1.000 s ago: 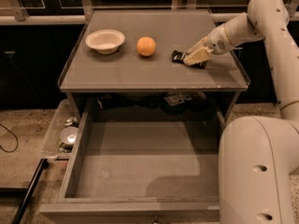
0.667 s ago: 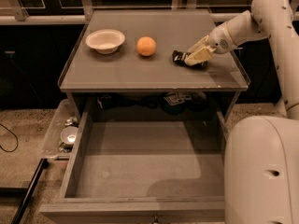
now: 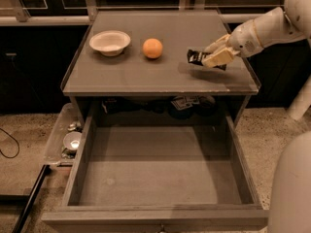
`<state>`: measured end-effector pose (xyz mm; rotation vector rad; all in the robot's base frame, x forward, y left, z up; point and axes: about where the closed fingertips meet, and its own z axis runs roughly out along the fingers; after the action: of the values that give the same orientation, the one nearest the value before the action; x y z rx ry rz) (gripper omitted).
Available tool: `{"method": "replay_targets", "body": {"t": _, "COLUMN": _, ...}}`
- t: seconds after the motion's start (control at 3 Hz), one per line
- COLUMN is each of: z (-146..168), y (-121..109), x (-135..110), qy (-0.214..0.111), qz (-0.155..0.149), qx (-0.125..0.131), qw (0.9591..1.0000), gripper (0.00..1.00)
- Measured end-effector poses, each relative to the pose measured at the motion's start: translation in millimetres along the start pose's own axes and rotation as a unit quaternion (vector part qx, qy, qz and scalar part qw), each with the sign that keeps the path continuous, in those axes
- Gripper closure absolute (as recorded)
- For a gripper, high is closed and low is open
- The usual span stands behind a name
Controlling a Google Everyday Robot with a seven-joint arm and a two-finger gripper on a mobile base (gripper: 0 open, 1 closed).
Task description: Place rxbar chocolate into top drawer
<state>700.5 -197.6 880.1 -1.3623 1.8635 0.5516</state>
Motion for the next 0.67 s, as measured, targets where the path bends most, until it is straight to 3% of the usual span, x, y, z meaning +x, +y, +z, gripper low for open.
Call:
{"method": "replay_targets", "body": {"t": 0.33, "z": -18.3, "y": 32.7, "x": 7.2, "qy": 0.0, "qz": -0.013, "qx": 0.004, "qw": 0.9999, "gripper": 1.0}}
{"method": "replay_targets", "body": {"t": 0.67, "z": -46.5, "y": 72.2, "x": 6.4, "qy": -0.015, "qz": -0.022, "qx": 0.028, "qw": 0.9992, "gripper": 1.0}}
